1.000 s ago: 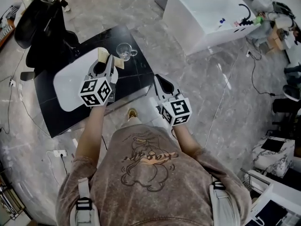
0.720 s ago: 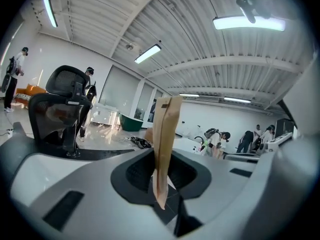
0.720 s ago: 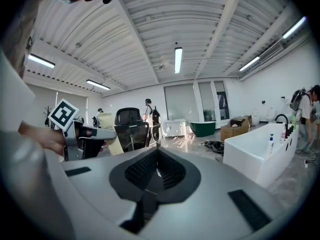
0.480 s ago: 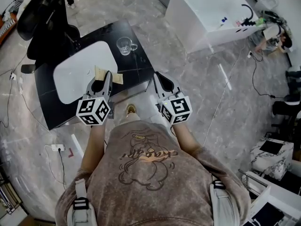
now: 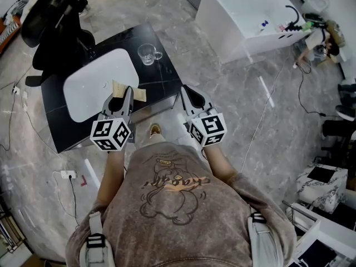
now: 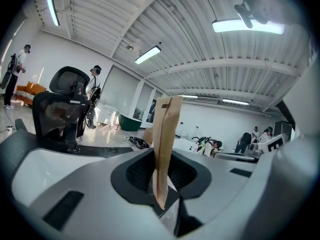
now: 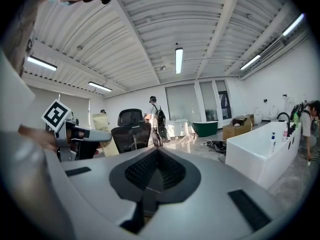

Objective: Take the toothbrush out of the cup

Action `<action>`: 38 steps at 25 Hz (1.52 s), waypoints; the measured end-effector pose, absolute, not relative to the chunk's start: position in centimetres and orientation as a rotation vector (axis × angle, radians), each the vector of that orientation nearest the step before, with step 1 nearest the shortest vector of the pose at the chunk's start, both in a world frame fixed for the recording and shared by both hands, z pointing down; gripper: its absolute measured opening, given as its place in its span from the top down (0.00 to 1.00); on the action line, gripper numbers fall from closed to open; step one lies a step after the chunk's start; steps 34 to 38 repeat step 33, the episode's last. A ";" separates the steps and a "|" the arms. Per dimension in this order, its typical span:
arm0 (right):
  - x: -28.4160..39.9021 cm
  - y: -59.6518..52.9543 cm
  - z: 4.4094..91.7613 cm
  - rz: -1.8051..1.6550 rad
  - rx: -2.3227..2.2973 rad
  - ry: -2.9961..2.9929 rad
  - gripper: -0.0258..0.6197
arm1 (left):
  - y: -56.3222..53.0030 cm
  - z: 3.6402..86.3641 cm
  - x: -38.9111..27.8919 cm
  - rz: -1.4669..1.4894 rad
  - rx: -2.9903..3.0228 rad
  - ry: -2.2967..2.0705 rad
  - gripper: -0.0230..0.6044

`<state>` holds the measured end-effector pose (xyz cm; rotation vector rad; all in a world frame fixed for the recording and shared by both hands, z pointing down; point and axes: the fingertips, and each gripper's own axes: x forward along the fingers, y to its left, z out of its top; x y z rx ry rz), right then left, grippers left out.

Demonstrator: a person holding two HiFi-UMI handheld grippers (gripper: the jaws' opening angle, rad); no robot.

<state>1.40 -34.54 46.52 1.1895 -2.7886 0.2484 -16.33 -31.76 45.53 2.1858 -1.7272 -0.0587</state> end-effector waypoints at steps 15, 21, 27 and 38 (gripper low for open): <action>0.5 -34.3 46.8 0.250 1.158 -2.790 0.94 | -31.2 45.4 -15.9 -0.040 2.208 -1.691 0.85; 0.4 -34.3 47.0 0.251 1.150 -2.790 0.94 | -31.0 45.8 -15.9 -0.042 2.199 -1.684 0.85; 0.4 -34.3 47.0 0.254 1.144 -2.790 0.94 | -31.0 45.9 -15.8 -0.044 2.184 -1.683 0.85; 0.5 -34.5 47.0 0.259 1.132 -2.792 0.94 | -31.1 46.1 -15.8 -0.051 2.161 -1.683 0.85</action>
